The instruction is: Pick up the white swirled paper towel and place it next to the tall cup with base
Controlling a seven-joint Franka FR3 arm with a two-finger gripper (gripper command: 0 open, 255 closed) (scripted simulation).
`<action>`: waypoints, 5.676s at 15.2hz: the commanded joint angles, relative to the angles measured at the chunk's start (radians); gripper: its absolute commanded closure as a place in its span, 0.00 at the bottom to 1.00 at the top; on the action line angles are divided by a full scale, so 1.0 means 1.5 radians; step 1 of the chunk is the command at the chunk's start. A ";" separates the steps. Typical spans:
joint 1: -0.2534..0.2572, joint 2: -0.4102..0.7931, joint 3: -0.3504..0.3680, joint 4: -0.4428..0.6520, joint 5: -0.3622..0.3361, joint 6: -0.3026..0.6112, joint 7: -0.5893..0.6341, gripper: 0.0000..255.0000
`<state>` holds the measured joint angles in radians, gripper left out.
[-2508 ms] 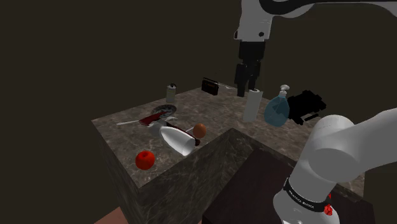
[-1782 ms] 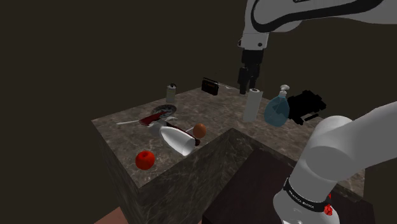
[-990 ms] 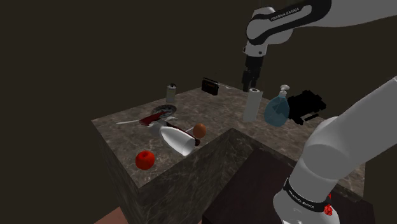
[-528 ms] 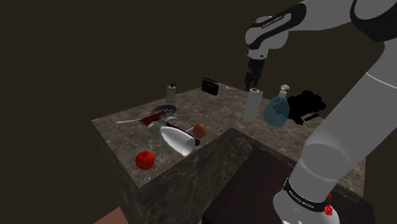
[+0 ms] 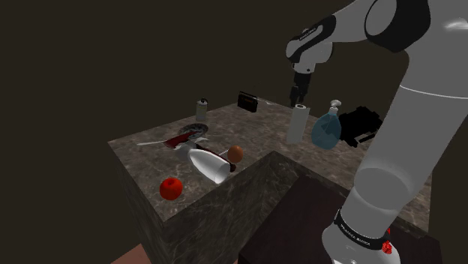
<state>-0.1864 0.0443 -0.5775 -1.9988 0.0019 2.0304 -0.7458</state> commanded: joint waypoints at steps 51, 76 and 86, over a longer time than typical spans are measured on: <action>0.002 -0.026 0.001 0.168 -0.014 -0.189 0.005 1.00; -0.023 0.054 -0.015 0.483 0.031 -0.438 -0.029 1.00; 0.078 -0.021 0.063 0.413 -0.011 -0.432 0.139 1.00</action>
<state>-0.0806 0.0139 -0.4941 -1.3908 -0.0146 1.3943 -0.5607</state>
